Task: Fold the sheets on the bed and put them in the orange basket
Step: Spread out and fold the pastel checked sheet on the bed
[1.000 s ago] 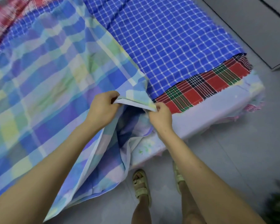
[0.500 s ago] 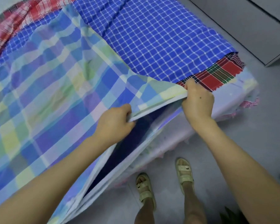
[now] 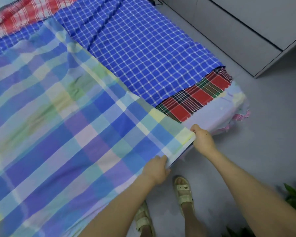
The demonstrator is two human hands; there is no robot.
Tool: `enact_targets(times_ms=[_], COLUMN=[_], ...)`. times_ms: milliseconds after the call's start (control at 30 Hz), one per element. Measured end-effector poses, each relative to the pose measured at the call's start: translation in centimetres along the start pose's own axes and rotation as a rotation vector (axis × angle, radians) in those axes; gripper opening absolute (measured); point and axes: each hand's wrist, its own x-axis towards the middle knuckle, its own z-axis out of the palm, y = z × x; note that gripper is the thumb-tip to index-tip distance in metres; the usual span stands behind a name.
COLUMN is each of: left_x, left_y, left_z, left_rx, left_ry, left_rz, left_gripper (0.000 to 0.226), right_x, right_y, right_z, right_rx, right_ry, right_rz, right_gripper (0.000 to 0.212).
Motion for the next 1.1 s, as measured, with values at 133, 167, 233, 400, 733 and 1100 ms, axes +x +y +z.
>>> enact_targets(times_ms=[133, 167, 233, 400, 733, 1100], left_x=[1.6, 1.9, 2.8, 5.2, 9.5, -1.4], left_y=[-0.4, -0.8, -1.8, -3.5, -4.7, -2.5], left_z=[0.2, -0.6, -2.3, -6.2, -7.5, -8.2], left_rx=[-0.219, -0.266, -0.296, -0.337, -0.036, -1.295], left_ry=[-0.016, 0.047, 0.152, 0.330, 0.135, 0.266], left_rz=[-0.020, -0.042, -0.102, -0.224, -0.214, -0.218], left_gripper=[0.037, 0.032, 0.024, 0.024, 0.047, 0.020], right_x=[1.3, 1.7, 2.7, 4.1, 4.6, 1.9], right_y=[1.1, 0.9, 0.4, -1.2, 2.4, -10.0], right_z=[0.5, 0.3, -0.2, -1.4, 1.7, -2.7], right_rx=[-0.104, -0.144, -0.181, 0.356, 0.014, 0.762], right_ry=[-0.083, -0.112, -0.197, -0.491, -0.182, -0.653], right_rz=[0.002, -0.004, -0.013, 0.175, 0.180, 0.185], right_gripper=[0.023, 0.024, 0.024, 0.054, 0.016, 0.061])
